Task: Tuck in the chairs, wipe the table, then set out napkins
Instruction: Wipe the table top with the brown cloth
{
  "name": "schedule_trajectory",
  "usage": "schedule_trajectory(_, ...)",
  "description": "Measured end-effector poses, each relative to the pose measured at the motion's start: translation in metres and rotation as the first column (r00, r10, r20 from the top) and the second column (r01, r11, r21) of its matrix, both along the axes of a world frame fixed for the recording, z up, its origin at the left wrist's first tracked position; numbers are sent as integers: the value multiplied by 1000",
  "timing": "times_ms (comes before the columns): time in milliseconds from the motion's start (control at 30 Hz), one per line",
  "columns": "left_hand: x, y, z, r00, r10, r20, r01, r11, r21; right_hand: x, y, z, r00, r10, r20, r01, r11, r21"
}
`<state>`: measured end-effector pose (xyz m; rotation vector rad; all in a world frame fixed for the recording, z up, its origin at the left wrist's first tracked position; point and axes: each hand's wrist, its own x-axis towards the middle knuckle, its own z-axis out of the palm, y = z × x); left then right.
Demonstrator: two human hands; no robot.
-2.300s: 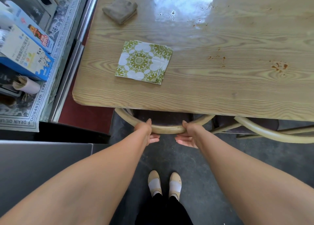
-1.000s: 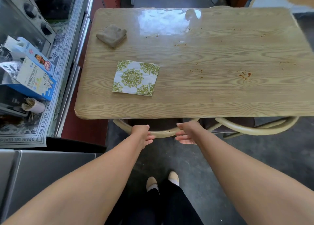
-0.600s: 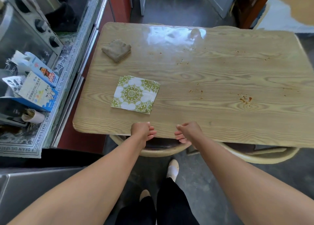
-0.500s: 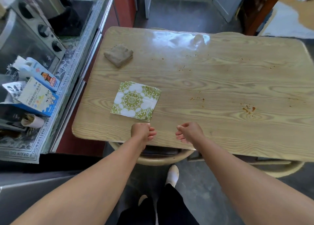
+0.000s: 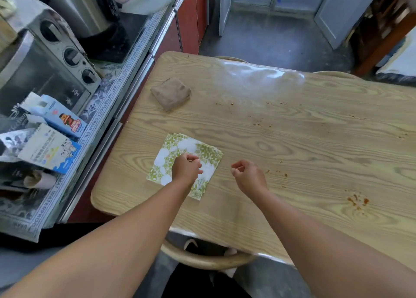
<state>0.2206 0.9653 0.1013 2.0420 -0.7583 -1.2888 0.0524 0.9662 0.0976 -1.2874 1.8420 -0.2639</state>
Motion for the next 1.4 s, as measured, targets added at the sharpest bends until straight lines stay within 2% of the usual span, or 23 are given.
schedule_trajectory(100,7,-34,-2,980,-106,166,116,992,-55,8,-24,-4,999,14,-32,-16,999,-49)
schedule_trajectory(233,17,-84,-10,904,-198,380,252,963,-100,23,-58,-14,993,78,-88,-88,989,-118)
schedule_trajectory(433,44,-163,-35,669,-232,707,413,906,-94,47,-108,-31,974,151,-169,-185,960,-211)
schedule_trajectory(500,56,-185,-45,611,-232,757,437,896,-78,52,-118,-41,967,165,-193,-207,951,-229)
schedule_trajectory(667,74,-226,-74,563,-261,784,393,919,23,56,-137,-60,978,85,-190,-136,953,-270)
schedule_trajectory(767,82,-242,-84,525,-190,830,350,937,-7,58,-148,-70,985,28,-170,-72,963,-258)
schedule_trajectory(933,91,-255,-86,628,-26,778,253,952,-172,57,-155,-73,982,29,-186,-70,973,-222)
schedule_trajectory(1033,63,-234,-83,689,-50,723,318,917,-239,55,-156,-69,987,3,-162,-35,980,-197)
schedule_trajectory(1133,31,-199,-87,711,-135,690,436,855,-282,59,-154,-66,993,-29,-118,-14,936,-351)
schedule_trajectory(1233,23,-181,-92,751,-114,651,471,782,-407,70,-161,-63,974,37,-225,-168,784,-597)
schedule_trajectory(1300,28,-182,-93,795,18,606,364,785,-501,84,-171,-58,956,108,-272,-267,701,-661)
schedule_trajectory(1400,40,-194,-93,826,353,440,-40,815,-578,109,-190,-56,908,323,-265,-418,710,-567)
